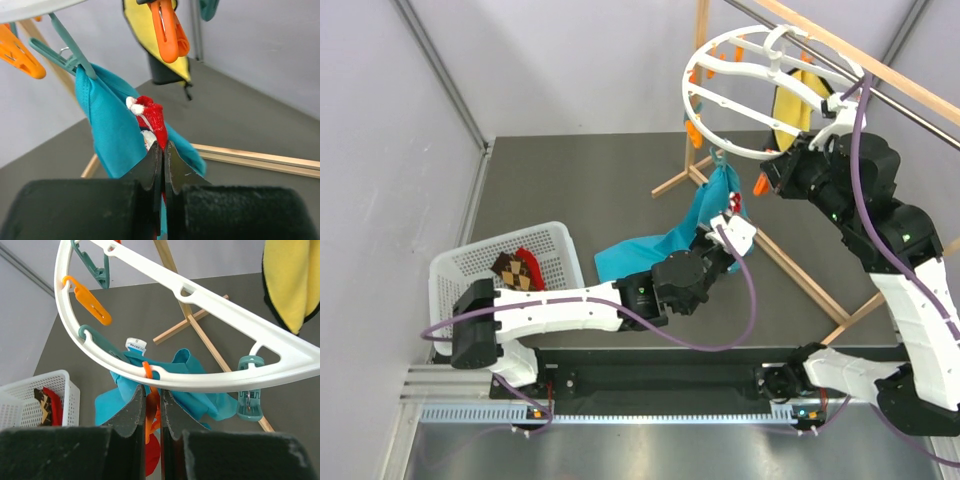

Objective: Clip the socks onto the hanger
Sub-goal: Clamp the sock onto the hanger.

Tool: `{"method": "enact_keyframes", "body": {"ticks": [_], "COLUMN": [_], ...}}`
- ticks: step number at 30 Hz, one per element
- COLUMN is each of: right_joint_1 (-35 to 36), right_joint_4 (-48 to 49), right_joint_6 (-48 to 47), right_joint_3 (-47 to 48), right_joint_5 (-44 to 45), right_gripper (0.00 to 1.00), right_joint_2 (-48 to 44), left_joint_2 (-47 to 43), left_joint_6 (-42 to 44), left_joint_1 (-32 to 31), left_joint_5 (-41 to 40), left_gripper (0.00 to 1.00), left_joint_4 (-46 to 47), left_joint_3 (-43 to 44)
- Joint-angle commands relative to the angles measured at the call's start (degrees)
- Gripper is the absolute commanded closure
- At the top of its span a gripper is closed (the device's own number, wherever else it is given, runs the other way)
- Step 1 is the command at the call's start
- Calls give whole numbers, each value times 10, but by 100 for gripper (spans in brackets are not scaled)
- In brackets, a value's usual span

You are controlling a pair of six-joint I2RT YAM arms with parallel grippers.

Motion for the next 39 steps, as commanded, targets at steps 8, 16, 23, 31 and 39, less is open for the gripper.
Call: {"method": "enact_keyframes", "body": {"ticks": [8, 16, 23, 31, 39], "right_joint_1": [-4, -5, -5, -5, -5], "right_joint_4": [-14, -10, -11, -10, -8], "right_joint_6": [20, 33, 35, 36, 33], "right_joint_3": [24, 24, 31, 24, 10], "right_joint_5": [19, 11, 10, 4, 0], "right_gripper": [100, 100, 100, 100, 100], "right_joint_2": [6, 1, -5, -5, -14], "left_joint_2": [37, 56, 75, 87, 99], "left_joint_6": [96, 91, 103, 106, 103], "left_joint_1": [-2, -2, -2, -2, -1], "left_joint_5": [-46, -18, -15, -2, -1], "left_gripper": [100, 100, 100, 100, 100], "left_joint_4": [108, 105, 104, 95, 90], "left_joint_3": [55, 69, 77, 99, 116]}}
